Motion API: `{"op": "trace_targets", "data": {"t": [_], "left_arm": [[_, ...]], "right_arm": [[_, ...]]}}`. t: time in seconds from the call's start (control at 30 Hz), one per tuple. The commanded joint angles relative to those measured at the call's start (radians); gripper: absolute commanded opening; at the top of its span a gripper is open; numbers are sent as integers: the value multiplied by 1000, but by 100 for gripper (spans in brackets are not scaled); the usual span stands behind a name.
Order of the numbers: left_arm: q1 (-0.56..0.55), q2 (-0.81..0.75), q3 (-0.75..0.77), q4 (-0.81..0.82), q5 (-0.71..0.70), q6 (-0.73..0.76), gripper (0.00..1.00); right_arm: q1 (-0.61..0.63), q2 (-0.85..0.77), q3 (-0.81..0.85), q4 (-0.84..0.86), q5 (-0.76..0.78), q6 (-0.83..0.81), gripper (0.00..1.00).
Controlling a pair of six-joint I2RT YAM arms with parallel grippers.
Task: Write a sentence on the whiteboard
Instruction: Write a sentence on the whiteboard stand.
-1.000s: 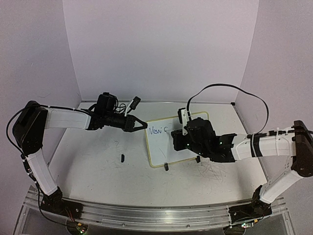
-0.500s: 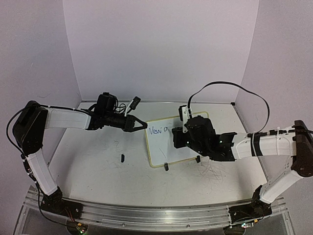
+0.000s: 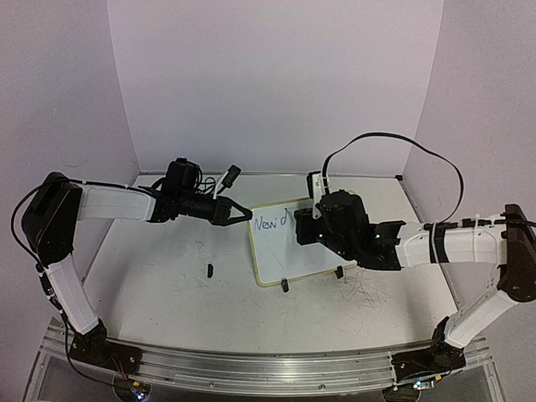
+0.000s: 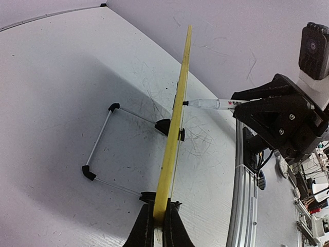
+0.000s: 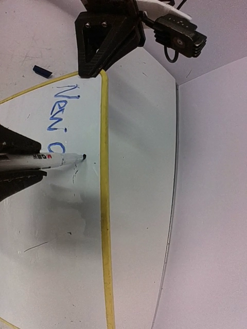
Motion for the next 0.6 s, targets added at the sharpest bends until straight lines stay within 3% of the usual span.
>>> {"op": "trace_targets", "data": {"t": [0.0, 0.57], "left_arm": [[1, 21, 4, -64, -13, 9, 0], [2, 20, 4, -64, -16, 9, 0]], "right_arm": [[-6, 0, 9, 10, 4, 10, 0], [9, -39, -82, -21, -23, 62, 0]]}}
